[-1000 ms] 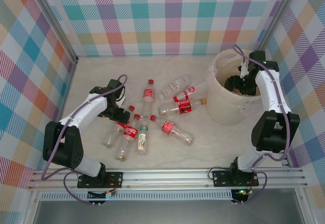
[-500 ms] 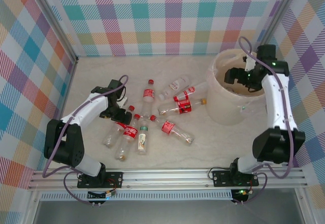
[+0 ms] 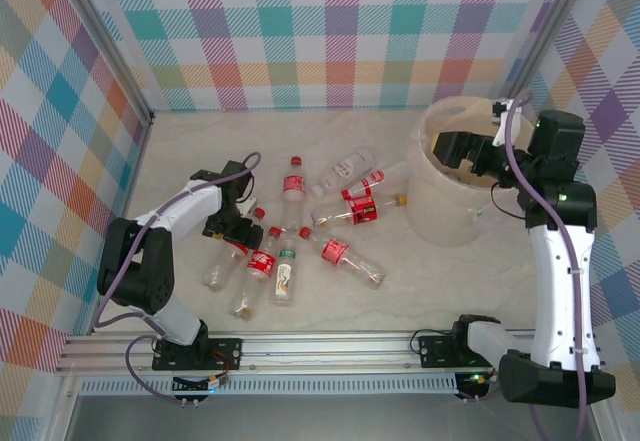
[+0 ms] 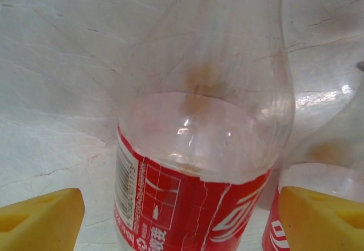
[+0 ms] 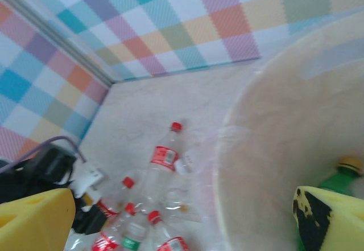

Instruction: Put the plastic bottles in the bin

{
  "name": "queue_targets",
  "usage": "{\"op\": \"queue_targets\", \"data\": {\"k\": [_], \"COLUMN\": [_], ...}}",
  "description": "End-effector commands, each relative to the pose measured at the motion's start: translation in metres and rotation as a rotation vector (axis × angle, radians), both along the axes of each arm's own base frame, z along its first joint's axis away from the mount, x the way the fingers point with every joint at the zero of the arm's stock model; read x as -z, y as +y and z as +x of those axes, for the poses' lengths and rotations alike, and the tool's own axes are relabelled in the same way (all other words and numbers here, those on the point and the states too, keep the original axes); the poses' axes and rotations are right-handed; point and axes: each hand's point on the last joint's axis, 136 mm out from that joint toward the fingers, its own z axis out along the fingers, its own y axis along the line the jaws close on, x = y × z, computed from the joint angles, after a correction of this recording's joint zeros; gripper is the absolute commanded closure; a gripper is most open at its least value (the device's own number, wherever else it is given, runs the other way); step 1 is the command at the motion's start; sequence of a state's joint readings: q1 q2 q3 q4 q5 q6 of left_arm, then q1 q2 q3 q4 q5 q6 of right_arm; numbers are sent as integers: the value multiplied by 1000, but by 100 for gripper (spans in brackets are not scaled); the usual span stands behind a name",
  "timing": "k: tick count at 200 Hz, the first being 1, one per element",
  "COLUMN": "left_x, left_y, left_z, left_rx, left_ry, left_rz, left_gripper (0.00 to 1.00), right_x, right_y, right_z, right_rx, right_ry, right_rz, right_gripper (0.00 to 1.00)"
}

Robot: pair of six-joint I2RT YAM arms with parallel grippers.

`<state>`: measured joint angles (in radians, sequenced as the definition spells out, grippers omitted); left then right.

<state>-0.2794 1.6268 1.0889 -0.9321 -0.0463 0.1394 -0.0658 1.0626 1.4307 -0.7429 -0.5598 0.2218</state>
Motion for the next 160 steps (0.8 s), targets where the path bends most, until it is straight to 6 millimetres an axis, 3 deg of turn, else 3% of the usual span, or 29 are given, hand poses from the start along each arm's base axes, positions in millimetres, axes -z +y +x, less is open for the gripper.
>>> {"op": "queue_targets", "data": {"k": [1,45,108,160], "left_x": [5,13,4,-34], "left_y": [0,2,2,2], "left_z": [5,6,13,26], "left_rx": [1,1,-5,-54], "left_ry": [7,21,-23,-164], "left_rz": [20,42,14,-80], "left_gripper": [14,23,46,48], "right_x": [-15,1,32,41], "right_y": [20,20,18,30], "right_z": [-9,-25,-30,-52], "right_rx": [-81,-75,-64,-131], "right_ry": [-50,-19,42,88], "right_rz": [70,47,39,117], "right_gripper": [3,2,2,3]}}
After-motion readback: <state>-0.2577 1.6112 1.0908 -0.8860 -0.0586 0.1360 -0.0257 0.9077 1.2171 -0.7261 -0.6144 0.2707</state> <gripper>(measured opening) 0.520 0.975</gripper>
